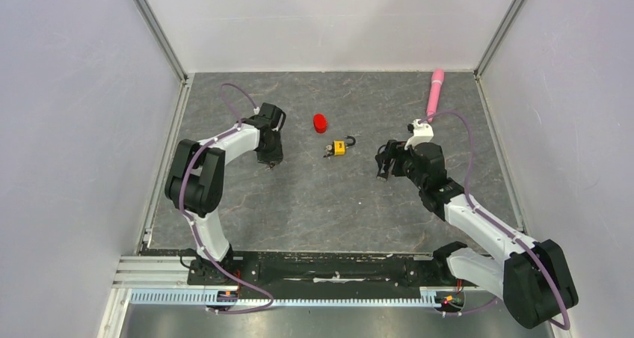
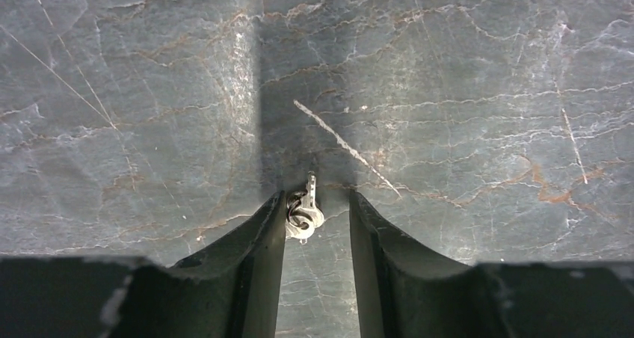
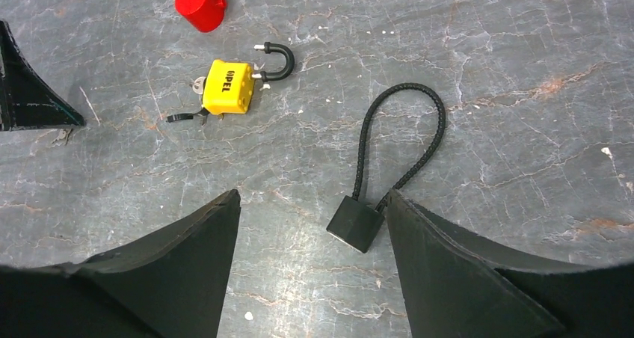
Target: Unlock with the key
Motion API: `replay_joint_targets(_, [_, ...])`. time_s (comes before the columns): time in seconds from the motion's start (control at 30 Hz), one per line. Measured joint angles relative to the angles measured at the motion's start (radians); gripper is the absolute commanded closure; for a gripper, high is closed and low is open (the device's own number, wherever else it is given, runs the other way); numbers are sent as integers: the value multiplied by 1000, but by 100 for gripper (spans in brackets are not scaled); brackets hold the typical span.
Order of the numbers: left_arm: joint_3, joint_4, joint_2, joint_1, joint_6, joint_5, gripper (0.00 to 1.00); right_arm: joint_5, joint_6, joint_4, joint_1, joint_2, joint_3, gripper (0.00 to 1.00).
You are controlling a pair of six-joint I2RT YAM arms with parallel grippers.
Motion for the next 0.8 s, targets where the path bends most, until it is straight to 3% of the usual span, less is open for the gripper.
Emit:
replay_joint_targets(0.37, [21, -17, 16, -2, 0, -5, 97, 0, -1, 2, 9, -16, -9, 20])
replay_joint_targets(0.8, [-196, 31, -221, -138, -26, 178, 98, -243, -24, 168, 58, -100, -125, 13])
